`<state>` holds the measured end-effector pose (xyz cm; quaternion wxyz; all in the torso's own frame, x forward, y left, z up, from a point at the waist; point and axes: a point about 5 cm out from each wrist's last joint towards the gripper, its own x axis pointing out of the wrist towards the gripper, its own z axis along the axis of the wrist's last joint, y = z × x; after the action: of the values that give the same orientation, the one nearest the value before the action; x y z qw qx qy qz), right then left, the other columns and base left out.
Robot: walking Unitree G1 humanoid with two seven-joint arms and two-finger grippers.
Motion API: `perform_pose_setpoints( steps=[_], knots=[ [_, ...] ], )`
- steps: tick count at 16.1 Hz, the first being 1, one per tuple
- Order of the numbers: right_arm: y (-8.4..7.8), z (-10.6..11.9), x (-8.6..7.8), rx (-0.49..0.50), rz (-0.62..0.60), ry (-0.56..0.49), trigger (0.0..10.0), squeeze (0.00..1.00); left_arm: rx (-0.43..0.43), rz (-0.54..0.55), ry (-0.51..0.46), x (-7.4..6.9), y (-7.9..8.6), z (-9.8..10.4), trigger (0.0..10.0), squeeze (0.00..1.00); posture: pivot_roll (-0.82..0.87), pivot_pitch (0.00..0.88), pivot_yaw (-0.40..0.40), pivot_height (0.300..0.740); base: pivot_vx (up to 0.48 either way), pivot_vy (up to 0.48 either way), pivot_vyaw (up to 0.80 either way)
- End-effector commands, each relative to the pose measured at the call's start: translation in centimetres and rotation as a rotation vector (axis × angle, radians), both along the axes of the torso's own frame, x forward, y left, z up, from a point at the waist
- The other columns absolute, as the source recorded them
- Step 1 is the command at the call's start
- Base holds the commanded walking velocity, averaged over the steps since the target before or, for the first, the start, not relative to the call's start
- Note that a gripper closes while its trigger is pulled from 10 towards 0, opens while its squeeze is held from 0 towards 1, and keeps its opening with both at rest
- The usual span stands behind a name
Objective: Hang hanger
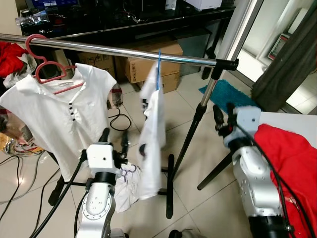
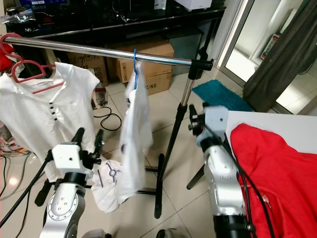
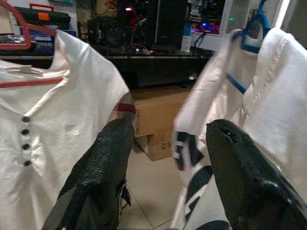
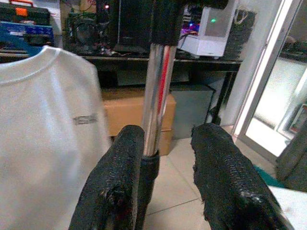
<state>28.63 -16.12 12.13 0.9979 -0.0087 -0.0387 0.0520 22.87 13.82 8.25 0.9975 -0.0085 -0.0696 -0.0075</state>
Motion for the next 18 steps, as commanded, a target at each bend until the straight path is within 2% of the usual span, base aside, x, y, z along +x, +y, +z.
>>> perform_pose_setpoints(
  steps=[1, 6, 7, 8, 9, 10, 12, 14, 16, 18],
  knots=[
    [-0.6, -0.3, -0.2, 0.006, -0.01, -0.001, 10.0, 0.0, 0.006, 0.02, -0.001, -0.2, -0.1, -0.1, 10.0, 0.0, 0.08, 0.043, -0.081, 0.74, 0.0, 0.0, 0.0],
    [-2.0, -2.4, -2.0, -0.079, -0.007, 0.03, 10.0, 0.0, 0.031, 0.046, 0.015, -1.0, -0.3, -0.4, 10.0, 0.0, 0.07, 0.058, -0.066, 0.74, 0.0, 0.0, 0.0],
    [-2.0, -2.6, -2.2, -0.058, -0.011, 0.031, 3.0, 0.0, 0.045, 0.042, 0.019, -1.1, -0.3, -0.5, 10.0, 0.0, 0.07, 0.064, -0.054, 0.74, 0.0, 0.0, 0.0],
    [-1.3, -2.6, -2.2, -0.049, 0.015, 0.02, 0.0, 0.0, 0.057, 0.031, 0.018, -1.1, -0.3, -0.4, 10.0, 0.0, 0.07, 0.063, -0.052, 0.74, 0.0, 0.0, 0.0],
    [-1.1, -2.6, -2.2, -0.053, 0.026, 0.015, 0.0, 0.0, 0.063, 0.028, 0.018, -1.1, -0.4, -0.4, 10.0, 0.0, 0.08, 0.06, -0.05, 0.74, 0.0, 0.0, 0.0],
    [-0.9, -2.6, -1.9, -0.054, 0.027, 0.014, 9.8, 0.0, 0.063, 0.032, 0.016, -1.1, -0.4, -0.3, 10.0, 0.0, 0.09, 0.062, -0.05, 0.74, 0.0, 0.0, 0.0],
    [-0.3, -2.4, -1.0, -0.059, 0.038, 0.015, 10.0, 0.0, 0.061, 0.045, 0.014, -1.1, 0.0, -0.1, 10.0, 0.0, 0.1, 0.076, -0.047, 0.74, 0.0, 0.0, 0.0],
    [0.0, -2.0, -0.6, -0.058, 0.054, 0.003, 10.0, 0.0, 0.061, 0.048, 0.002, -1.2, 0.1, 0.3, 10.0, 0.0, 0.1, 0.075, -0.058, 0.74, 0.0, 0.0, 0.0],
    [0.0, -2.3, -0.5, -0.056, 0.053, 0.007, 10.0, 0.0, 0.074, 0.064, 0.007, -1.5, 0.7, -0.1, 10.0, 0.0, 0.11, 0.067, -0.068, 0.74, 0.0, 0.0, 0.0],
    [0.2, -2.3, -0.2, -0.064, 0.062, 0.005, 10.0, 0.0, 0.055, 0.096, -0.002, -1.1, 0.9, 0.2, 10.0, 0.0, 0.1, 0.058, -0.062, 0.74, 0.0, 0.0, 0.0]
  ],
)
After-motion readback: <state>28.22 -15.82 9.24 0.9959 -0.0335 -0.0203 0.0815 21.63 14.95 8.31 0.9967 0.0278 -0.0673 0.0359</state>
